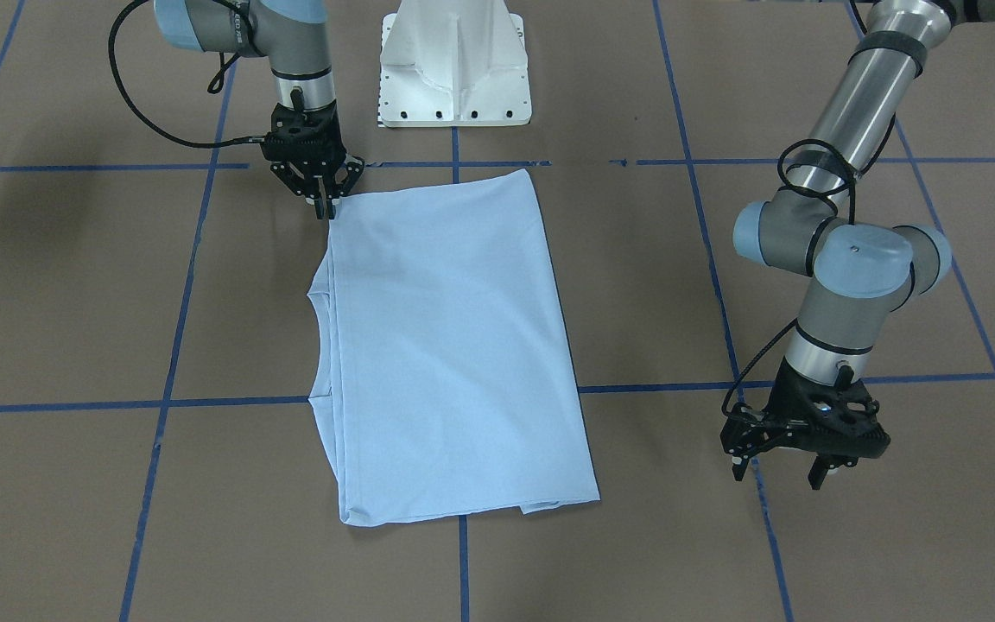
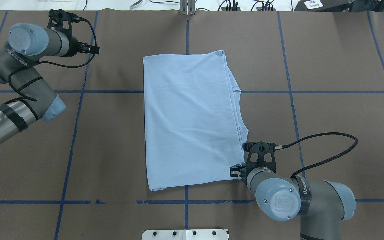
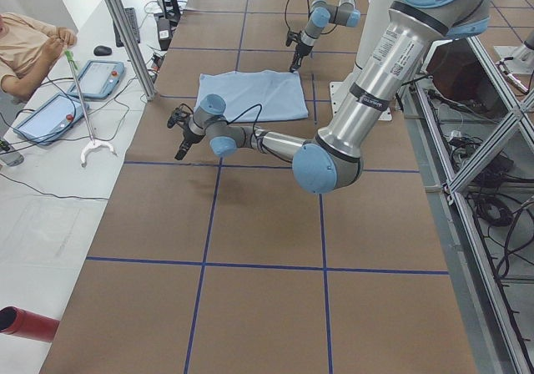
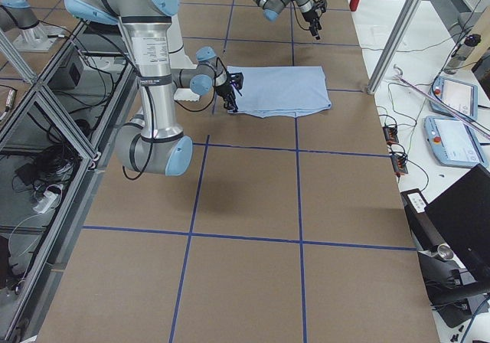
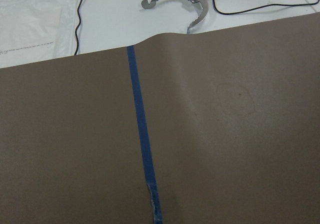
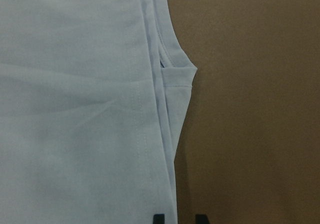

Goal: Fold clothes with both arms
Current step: 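Lower the left gripper to the near shirt corner while the right gripper shifts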

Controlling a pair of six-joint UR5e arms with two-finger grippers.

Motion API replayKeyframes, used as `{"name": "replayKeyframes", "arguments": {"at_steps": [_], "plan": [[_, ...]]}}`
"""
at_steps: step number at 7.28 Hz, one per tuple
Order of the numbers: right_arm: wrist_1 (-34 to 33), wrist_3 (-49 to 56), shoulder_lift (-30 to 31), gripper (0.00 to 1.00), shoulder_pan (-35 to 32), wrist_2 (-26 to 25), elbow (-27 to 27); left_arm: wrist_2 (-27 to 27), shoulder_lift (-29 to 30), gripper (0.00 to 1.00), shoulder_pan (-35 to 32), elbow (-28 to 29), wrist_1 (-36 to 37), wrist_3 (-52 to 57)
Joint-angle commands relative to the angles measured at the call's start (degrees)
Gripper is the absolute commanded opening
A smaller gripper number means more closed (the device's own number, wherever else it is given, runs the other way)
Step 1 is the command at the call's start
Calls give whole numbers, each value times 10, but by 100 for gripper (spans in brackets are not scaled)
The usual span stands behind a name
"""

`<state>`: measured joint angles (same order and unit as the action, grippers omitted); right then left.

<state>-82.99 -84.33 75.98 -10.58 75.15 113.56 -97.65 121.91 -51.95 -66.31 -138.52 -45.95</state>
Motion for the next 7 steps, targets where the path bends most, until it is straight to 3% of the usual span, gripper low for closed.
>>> {"name": "replayKeyframes", "arguments": {"at_steps": [1,2,3,5,7], "plan": [[5,7,-5,100,-26,10,22,-2,0,100,0,-14,1,0],[40,-2,-4,100,-39,20,33,-26,-1,100,1,-33,5,-18],[122,-50,13,100,-47,20,30,-57,-15,100,1,-66,9,-85],[192,-147,25,100,-63,18,30,-69,-82,100,50,-210,24,-182],[251,-181,32,100,-68,18,10,-39,-113,100,159,-380,146,-325]]}}
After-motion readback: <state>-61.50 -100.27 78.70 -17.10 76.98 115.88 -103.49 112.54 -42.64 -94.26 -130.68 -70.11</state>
